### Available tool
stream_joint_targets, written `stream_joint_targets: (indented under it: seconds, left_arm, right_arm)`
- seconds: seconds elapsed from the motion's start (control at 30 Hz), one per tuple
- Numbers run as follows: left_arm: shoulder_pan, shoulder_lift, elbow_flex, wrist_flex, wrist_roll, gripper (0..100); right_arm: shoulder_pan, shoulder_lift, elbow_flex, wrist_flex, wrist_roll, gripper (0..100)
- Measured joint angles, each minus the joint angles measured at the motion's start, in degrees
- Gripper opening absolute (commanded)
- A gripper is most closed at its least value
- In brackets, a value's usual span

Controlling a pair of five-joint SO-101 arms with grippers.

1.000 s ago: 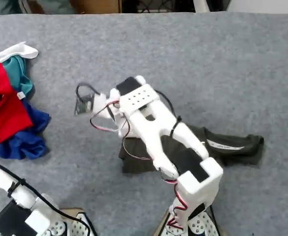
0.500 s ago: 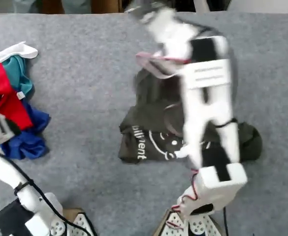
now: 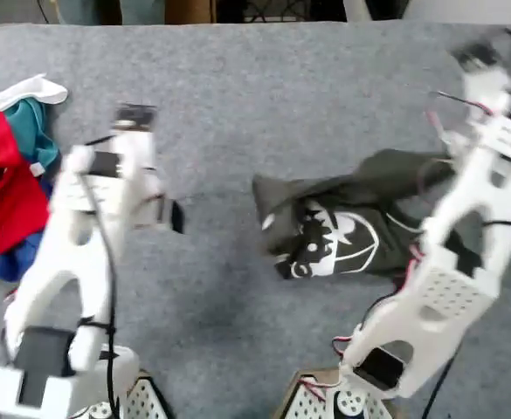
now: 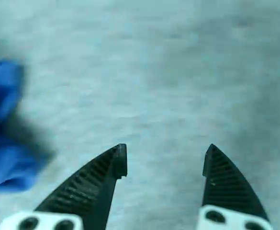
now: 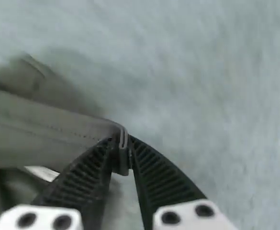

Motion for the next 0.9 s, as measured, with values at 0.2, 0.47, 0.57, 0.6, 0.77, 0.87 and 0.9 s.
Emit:
stream_joint_targets:
  seconds: [0.2, 0.47, 0.57, 0.6, 0.77, 0.87, 0.9]
  left_arm:
    - [12.4, 12.3, -10.9, 0.0, 6.3, 27]
    - [22.2, 29.1, -31.1, 0.0, 10.5, 27]
    - [25.3, 33.9, -38.9, 0.0, 9.3, 27]
    - [26.5, 35.3, -41.3, 0.0, 9.0, 27]
    - [30.2, 42.5, -51.7, 0.0, 8.8, 26]
    - [30.8, 46.0, -57.1, 0.0, 10.5, 26]
    - [30.9, 46.9, -59.2, 0.0, 11.8, 26]
  right_arm:
    - [12.9, 3.6, 0.0, -6.3, 8.0, 1.3]
    - [19.5, 4.0, 0.0, -12.4, 11.8, 1.3]
    - [22.3, 4.0, 0.0, -16.4, 11.8, 1.3]
    - [23.2, 4.0, 0.0, -17.0, 11.8, 1.3]
    - [24.0, 4.0, 0.0, -16.6, 11.8, 1.3]
    - [24.0, 4.0, 0.0, -15.6, 11.8, 1.3]
    - [24.0, 4.0, 0.0, -15.6, 11.8, 1.3]
